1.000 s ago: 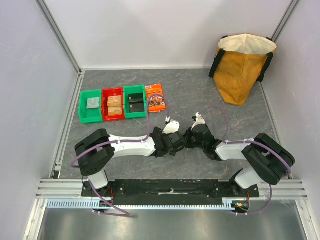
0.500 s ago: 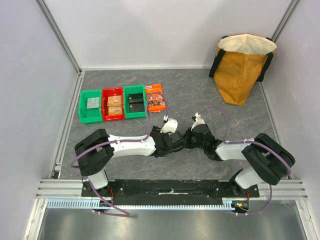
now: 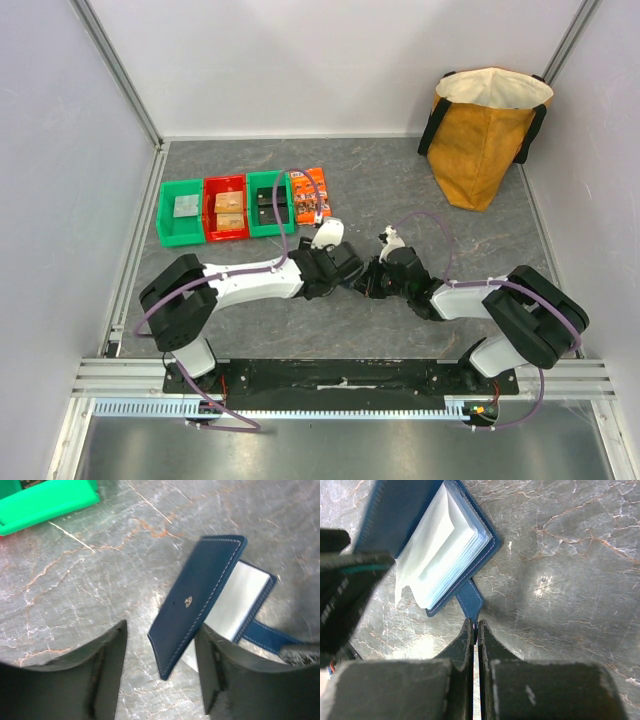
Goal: Take the credit cards out of the card holder
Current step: Open the card holder at the center of the board.
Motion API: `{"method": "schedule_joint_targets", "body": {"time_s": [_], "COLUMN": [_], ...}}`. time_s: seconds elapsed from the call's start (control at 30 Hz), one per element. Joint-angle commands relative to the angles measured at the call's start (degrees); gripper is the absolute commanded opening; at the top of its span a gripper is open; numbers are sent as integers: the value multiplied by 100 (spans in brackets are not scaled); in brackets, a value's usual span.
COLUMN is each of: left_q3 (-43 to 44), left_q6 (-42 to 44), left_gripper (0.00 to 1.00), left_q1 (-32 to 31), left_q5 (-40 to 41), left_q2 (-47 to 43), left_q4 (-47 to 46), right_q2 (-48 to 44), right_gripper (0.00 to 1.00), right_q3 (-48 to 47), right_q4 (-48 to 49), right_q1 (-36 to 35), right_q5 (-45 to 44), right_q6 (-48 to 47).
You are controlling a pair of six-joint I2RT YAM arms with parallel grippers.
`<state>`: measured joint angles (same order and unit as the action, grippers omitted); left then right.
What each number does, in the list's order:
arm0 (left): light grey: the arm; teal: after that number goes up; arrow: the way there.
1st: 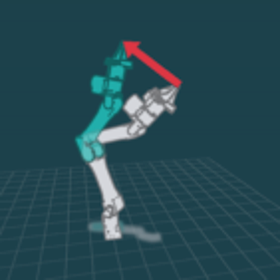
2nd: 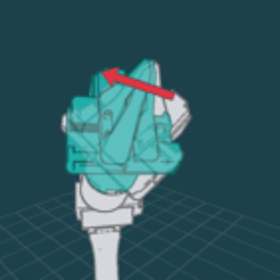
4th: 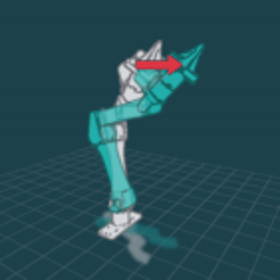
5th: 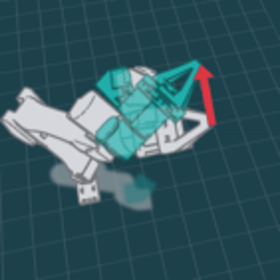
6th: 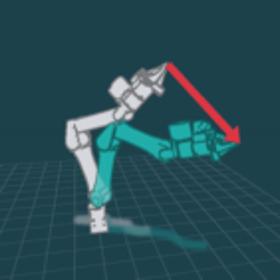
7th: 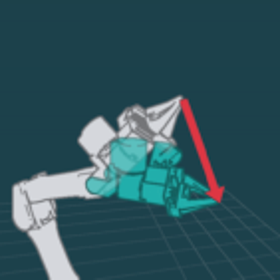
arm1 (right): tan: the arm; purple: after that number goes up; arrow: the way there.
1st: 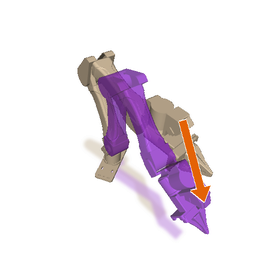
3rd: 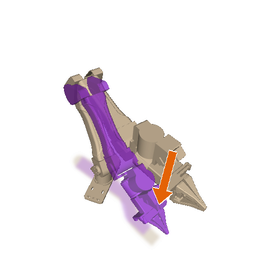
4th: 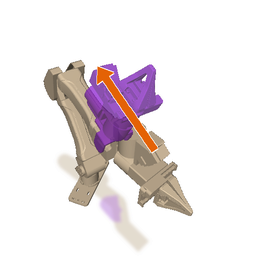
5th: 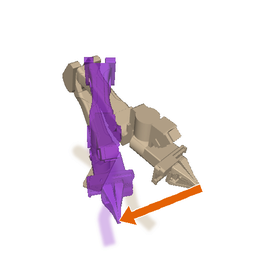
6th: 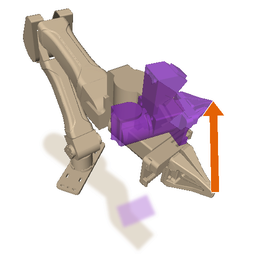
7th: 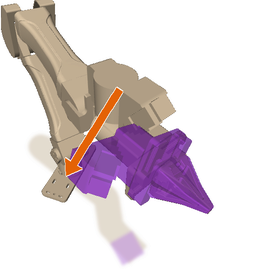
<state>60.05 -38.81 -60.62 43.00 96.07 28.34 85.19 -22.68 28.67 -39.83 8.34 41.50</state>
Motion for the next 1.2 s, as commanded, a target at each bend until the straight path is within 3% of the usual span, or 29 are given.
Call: {"method": "schedule_joint_targets", "body": {"time_s": [0.0, 0.2, 0.37, 0.6, 0.67, 0.73, 0.8, 1.03, 1.17], "left_q3": [-72, -449, -889, -1460, -1627, -1724, -1769, -1830, -1813], "left_q6": [128, 128, -100, -689, -856, -979, -1032, -1173, -1199], "left_gripper": [57, 32, 4, 2, 2, 2, 2, 2, 2], "left_q1": [383, 893, 1254, 1263, 1254, 1211, 1132, 1052, 1026], "left_q5": [104, -616, -1469, -2392, -2594, -2648, -2604, -2560, -2560], "left_q2": [-273, -379, -484, -791, -879, -1002, -1090, -1240, -1240], "left_q4": [-285, -495, -742, -988, -1102, -1164, -1164, -1181, -1208], "right_q2": [16, -11, -63, -344, -459, -590, -810, -1259, -1058], "right_gripper": [0, 0, 0, 4, 15, 32, 38, 40, 33], "right_q3": [-193, -307, -492, -1027, -1220, -1405, -1572, -2021, -2074], "right_q4": [-168, -449, -853, -1697, -1995, -2329, -2566, -2858, -2858], "right_q1": [20, 55, 72, 72, 64, 64, 55, -68, -147], "right_q5": [142, 98, -8, -25, -43, -95, -192, -271, -201], "right_q6": [-203, -379, -590, -924, -1046, -1143, -1214, -1258, -1214]}}
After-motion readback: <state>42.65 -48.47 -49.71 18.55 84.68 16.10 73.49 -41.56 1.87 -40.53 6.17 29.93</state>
